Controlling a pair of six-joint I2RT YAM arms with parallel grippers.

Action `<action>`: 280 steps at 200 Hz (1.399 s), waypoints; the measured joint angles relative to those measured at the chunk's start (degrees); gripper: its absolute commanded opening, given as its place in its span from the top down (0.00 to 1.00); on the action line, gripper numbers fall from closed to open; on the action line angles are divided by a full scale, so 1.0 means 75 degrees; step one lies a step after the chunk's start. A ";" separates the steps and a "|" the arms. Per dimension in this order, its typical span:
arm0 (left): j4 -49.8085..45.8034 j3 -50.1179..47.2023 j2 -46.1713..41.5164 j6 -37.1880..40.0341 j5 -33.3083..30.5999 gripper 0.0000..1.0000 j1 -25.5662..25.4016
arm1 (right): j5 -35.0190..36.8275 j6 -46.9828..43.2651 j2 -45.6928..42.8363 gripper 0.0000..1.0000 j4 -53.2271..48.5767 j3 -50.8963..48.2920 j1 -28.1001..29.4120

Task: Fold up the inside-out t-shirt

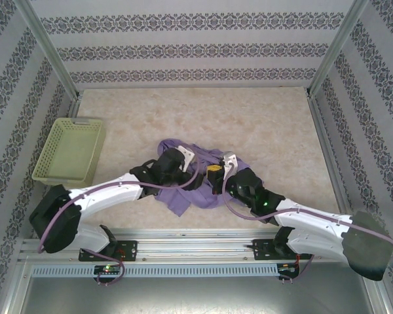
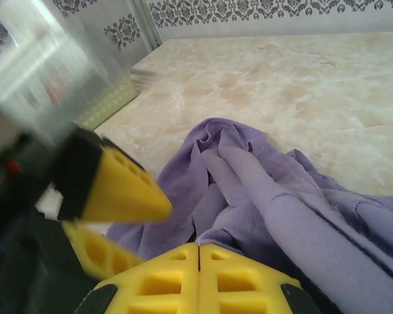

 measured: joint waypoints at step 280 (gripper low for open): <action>-0.0562 -0.0070 -0.0766 -0.2005 0.0227 1.00 0.3383 | -0.0393 0.1472 -0.3016 0.45 -0.4989 -0.0737 -0.2987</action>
